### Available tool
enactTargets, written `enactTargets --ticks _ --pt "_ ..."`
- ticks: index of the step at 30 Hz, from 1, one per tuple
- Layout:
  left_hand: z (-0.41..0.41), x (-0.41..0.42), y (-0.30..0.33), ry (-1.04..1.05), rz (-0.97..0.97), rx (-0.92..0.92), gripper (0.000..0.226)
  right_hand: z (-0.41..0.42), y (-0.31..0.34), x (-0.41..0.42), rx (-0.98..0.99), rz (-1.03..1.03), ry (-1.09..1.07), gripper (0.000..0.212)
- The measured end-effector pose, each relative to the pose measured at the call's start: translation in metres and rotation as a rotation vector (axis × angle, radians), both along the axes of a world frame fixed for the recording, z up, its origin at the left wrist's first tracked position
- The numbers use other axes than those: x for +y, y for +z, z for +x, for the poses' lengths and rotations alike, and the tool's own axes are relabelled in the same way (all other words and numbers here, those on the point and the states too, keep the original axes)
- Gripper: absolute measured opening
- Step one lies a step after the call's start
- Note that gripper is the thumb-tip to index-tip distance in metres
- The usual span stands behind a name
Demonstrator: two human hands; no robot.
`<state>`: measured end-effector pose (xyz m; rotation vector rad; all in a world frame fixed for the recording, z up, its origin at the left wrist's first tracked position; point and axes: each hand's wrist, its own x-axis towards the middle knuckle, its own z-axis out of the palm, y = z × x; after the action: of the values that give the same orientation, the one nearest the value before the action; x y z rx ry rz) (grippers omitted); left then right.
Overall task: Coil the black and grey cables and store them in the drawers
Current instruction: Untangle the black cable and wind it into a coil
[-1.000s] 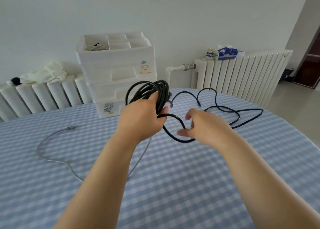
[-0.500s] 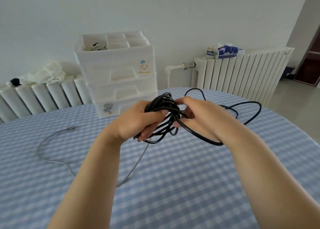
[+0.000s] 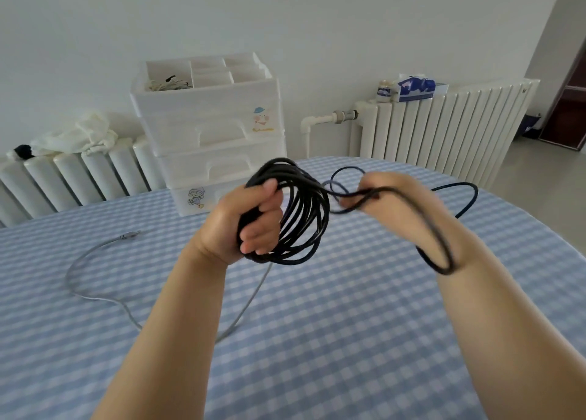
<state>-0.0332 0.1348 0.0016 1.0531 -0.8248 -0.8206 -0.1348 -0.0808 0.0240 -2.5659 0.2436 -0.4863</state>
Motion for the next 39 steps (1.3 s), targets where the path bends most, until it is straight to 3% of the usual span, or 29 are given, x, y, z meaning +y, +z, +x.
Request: enactTargets --ticks 2,5,6,9,11,15,18,20,25,32,39 --pt "0.006 0.001 -0.002 -0.208 -0.167 0.185 0.030 0.004 0.004 -0.004 -0.055 0.454 -0.008 0.030" --pt "0.007 -0.005 -0.004 -0.351 -0.307 0.368 0.029 0.002 0.004 -0.007 -0.049 1.108 0.299 0.016" --pt "0.007 -0.007 -0.005 -0.354 -0.324 0.395 0.030 0.000 0.004 -0.008 -0.075 1.299 0.395 0.020" --pt "0.009 -0.008 -0.007 -0.346 -0.314 0.433 0.031 0.004 0.001 -0.010 -0.195 1.519 0.447 0.027" --pt "0.010 -0.008 -0.010 -0.333 -0.287 0.435 0.031 0.010 -0.003 -0.008 -0.264 1.433 0.362 0.030" --pt "0.008 -0.007 -0.010 -0.355 -0.287 0.411 0.036 0.015 -0.015 -0.001 -0.258 0.855 0.110 0.035" --pt "0.009 -0.008 -0.010 -0.403 -0.326 0.450 0.040 0.020 -0.027 0.000 -0.184 0.633 -0.048 0.034" --pt "0.009 -0.010 -0.010 -0.416 -0.358 0.499 0.042 0.020 -0.035 0.005 -0.102 0.551 -0.113 0.029" --pt "0.011 -0.012 -0.008 -0.377 -0.498 0.610 0.049 0.020 -0.044 0.024 -0.066 0.018 -0.186 0.030" --pt "0.017 -0.010 -0.013 -0.257 -0.635 0.702 0.053 0.017 -0.056 0.037 -0.263 -0.110 -0.069 0.029" --pt "0.013 -0.007 -0.009 -0.212 -0.696 0.758 0.035 0.018 -0.060 0.045 -0.237 -0.197 -0.013 0.040"
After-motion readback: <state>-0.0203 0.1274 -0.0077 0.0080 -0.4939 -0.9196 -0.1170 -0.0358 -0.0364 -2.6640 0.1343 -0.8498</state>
